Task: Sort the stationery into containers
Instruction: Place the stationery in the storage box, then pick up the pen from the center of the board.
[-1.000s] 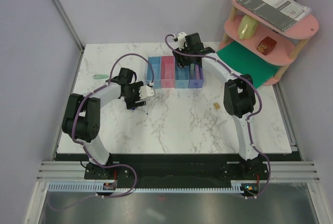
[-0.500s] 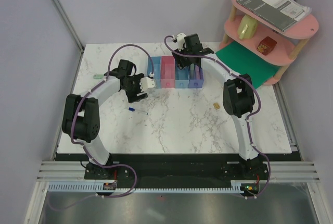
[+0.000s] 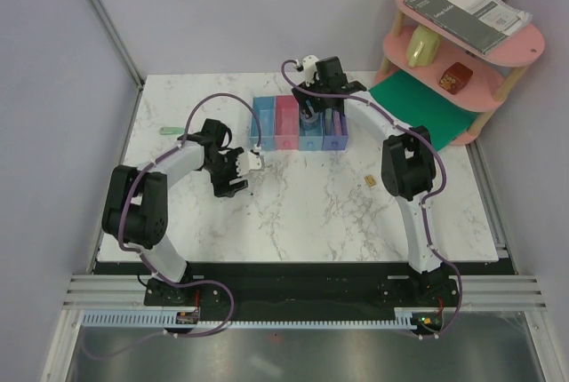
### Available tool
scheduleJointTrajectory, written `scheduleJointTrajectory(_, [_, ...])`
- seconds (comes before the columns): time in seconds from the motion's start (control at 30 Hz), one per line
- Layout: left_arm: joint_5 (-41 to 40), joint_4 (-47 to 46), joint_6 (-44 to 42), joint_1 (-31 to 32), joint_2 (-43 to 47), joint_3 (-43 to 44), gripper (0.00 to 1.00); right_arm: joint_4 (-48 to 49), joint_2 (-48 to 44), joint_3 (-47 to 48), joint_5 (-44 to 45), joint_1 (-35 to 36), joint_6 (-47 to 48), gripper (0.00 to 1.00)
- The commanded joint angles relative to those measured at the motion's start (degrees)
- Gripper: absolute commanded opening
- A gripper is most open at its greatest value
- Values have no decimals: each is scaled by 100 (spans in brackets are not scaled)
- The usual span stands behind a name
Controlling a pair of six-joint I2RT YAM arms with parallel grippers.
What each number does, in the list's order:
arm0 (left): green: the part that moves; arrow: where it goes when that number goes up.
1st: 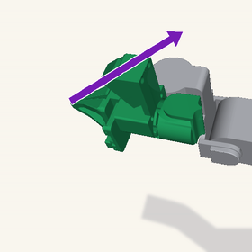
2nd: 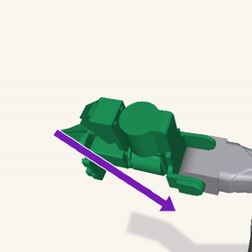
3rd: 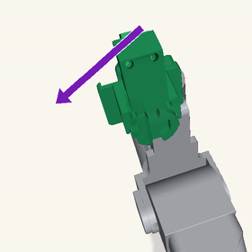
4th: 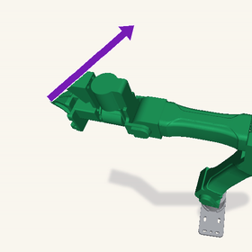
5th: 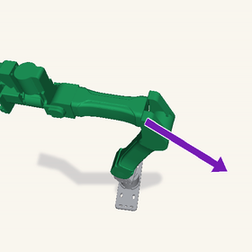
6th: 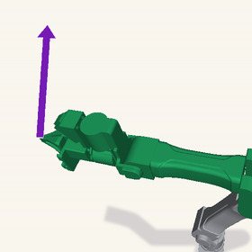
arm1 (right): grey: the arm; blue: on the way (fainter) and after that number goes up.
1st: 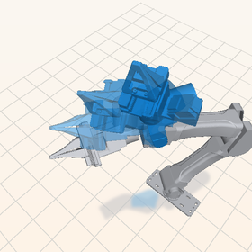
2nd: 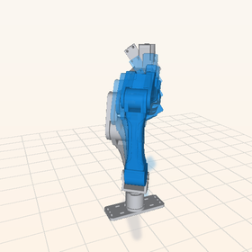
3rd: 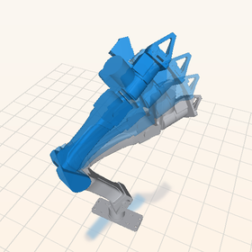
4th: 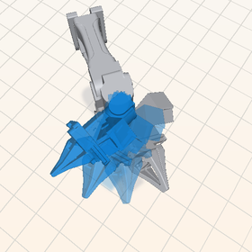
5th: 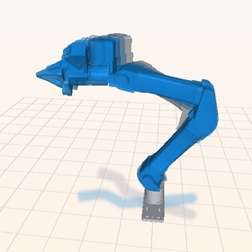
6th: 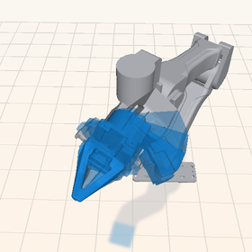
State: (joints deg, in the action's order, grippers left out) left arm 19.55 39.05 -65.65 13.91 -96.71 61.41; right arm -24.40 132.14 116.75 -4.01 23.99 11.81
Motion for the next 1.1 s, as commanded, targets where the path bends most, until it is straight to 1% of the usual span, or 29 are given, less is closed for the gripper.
scheduleJointTrajectory(0.0, [-4, -37, -185, 15, 56, -225, 81, 138, -548, 120, 15, 1, -30, 84])
scheduleJointTrajectory(0.13, [-118, -432, -203, 15, -76, -419, 81, 146, -785, -2, -56, 1, -83, 84])
scheduleJointTrajectory(0.23, [-92, -582, -159, 15, -260, -437, 77, 138, -996, -134, -74, 1, -83, 84])
scheduleJointTrajectory(0.33, [-92, -626, -150, 24, -489, -402, 64, 138, -1242, -336, -3, 1, -21, 84])
scheduleJointTrajectory(0.37, [-92, -618, -159, 33, -542, -401, 50, 138, -1408, -407, 84, 1, 22, 84])
scheduleJointTrajectory(0.4, [-127, -618, -133, 41, -647, -384, 44, 138, -1506, -616, 137, 1, 49, 84])
scheduleJointTrajectory(0.43, [-136, -618, -115, 50, -691, -375, 30, 146, -1707, -740, 233, -25, 75, 85])
scheduleJointTrajectory(0.47, [-144, -609, -106, 59, -727, -375, 23, 138, -1813, -889, 365, -34, 93, 85])
scheduleJointTrajectory(0.5, [-145, -609, -89, 85, -736, -410, 17, 138, -1927, -1230, 366, -52, 163, 85])
scheduleJointTrajectory(0.53, [-145, -600, -89, 94, -718, -428, 5, 111, -2155, -1425, 366, -130, 198, 85])
scheduleJointTrajectory(0.57, [-145, -583, -80, 112, -692, -445, 2, 103, -2270, -1627, 505, -157, 251, 84])
scheduleJointTrajectory(0.6, [-118, -574, -45, 129, -657, -454, 2, 76, -2384, -2021, 585, -192, 373, 85])
scheduleJointTrajectory(0.7, [30, -425, 139, 138, -394, -315, 2, -55, -2798, -2672, 665, -421, 462, 85])
scheduleJointTrajectory(0.77, [171, -136, 306, 156, -183, -139, 2, -222, -3114, -3042, 612, -649, 471, 84])
scheduleJointTrajectory(0.83, [399, 58, 736, 173, 1, 265, 2, -354, -3473, -3280, 568, -860, 488, 84])
scheduleJointTrajectory(0.87, [557, 233, 1060, 199, 55, 588, 2, -407, -3606, -3560, 568, -904, 515, 84])
scheduleJointTrajectory(0.93, [655, 288, 1421, 243, 151, 915, 2, -530, -3975, -3860, 516, -1001, 620, 84])
scheduleJointTrajectory(0.97, [829, 357, 1771, 278, 161, 1291, 2, -556, -4098, -4218, 533, -1010, 681, 84])
scheduleJointTrajectory(1.03, [988, 367, 2212, 314, 108, 1714, 2, -574, -4424, -4624, 533, -1019, 830, 84])
scheduleJointTrajectory(1.07, [1181, 358, 2710, 331, -22, 2187, 2, -557, -4494, -4991, 550, -1019, 857, 84])
